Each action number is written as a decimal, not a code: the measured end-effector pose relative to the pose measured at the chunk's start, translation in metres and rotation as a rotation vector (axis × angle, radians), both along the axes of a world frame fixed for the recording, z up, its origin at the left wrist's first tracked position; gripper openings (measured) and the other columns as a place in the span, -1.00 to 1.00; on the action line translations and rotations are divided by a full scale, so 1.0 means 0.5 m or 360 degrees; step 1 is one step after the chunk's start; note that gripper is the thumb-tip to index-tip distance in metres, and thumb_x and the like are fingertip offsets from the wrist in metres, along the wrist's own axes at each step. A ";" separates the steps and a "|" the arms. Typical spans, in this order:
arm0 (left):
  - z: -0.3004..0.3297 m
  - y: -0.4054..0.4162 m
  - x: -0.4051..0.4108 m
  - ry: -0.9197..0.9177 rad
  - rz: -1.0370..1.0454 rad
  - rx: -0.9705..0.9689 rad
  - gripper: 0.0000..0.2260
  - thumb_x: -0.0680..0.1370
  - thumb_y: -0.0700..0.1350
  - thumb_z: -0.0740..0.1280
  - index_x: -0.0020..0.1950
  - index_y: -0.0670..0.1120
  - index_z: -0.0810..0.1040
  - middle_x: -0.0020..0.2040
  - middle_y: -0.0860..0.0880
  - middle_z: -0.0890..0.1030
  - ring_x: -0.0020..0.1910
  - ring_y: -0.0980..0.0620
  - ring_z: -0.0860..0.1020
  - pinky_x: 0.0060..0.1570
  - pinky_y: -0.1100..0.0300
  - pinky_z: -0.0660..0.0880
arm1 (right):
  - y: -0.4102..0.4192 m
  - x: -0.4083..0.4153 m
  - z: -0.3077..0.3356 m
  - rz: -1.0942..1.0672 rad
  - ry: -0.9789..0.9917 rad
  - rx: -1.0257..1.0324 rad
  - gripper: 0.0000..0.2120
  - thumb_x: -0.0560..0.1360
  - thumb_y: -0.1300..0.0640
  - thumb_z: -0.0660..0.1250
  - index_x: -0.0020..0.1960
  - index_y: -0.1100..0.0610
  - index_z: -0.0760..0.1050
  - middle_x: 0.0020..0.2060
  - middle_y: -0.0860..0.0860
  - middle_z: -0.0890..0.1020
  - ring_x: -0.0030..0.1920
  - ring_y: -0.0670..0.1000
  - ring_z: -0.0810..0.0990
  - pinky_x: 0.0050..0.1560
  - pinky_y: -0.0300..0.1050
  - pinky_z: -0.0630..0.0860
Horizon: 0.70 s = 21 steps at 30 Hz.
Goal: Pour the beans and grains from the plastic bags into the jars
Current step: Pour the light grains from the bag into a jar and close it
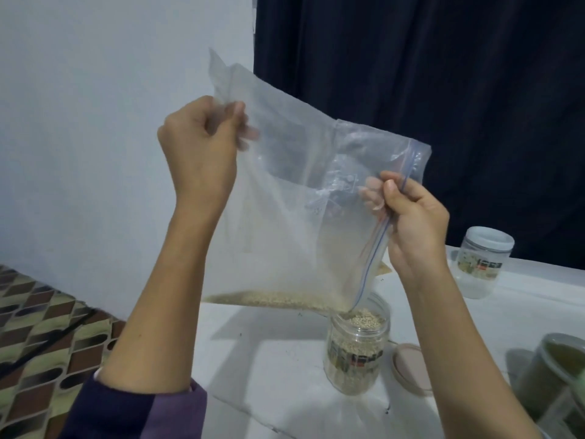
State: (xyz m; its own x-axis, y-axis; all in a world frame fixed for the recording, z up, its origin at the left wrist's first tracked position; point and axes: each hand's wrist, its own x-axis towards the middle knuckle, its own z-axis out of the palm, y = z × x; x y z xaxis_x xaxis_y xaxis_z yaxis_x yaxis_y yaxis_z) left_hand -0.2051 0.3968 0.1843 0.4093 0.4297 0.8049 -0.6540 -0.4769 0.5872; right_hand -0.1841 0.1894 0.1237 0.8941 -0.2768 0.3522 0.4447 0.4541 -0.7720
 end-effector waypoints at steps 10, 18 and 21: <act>-0.001 0.006 -0.001 0.0009 0.0021 -0.0035 -0.83 0.53 -0.15 0.33 -0.21 -0.19 0.59 -0.32 0.07 0.64 -0.37 0.08 0.62 -0.19 0.19 0.58 | 0.000 -0.001 0.003 0.0019 -0.0019 -0.0031 -0.87 0.57 0.35 0.24 -0.02 0.25 0.56 -0.29 0.02 0.68 -0.29 -0.05 0.65 -0.13 -0.22 0.59; -0.002 0.020 -0.003 0.0021 -0.0023 -0.0052 -0.80 0.49 -0.15 0.37 -0.21 -0.29 0.58 -0.30 0.01 0.66 -0.38 0.08 0.61 -0.19 0.19 0.57 | 0.003 0.003 0.012 -0.0007 -0.0034 -0.0074 -0.87 0.57 0.35 0.24 0.00 0.26 0.57 -0.28 0.01 0.69 -0.28 -0.06 0.65 -0.13 -0.23 0.58; 0.003 0.019 -0.007 0.0011 -0.0007 -0.0034 -0.81 0.49 -0.16 0.36 -0.24 -0.27 0.58 -0.31 0.02 0.66 -0.38 0.09 0.61 -0.20 0.28 0.52 | 0.005 0.004 0.011 -0.0001 -0.0015 -0.0057 -0.87 0.57 0.35 0.25 -0.01 0.25 0.57 -0.29 0.01 0.69 -0.28 -0.06 0.66 -0.13 -0.23 0.59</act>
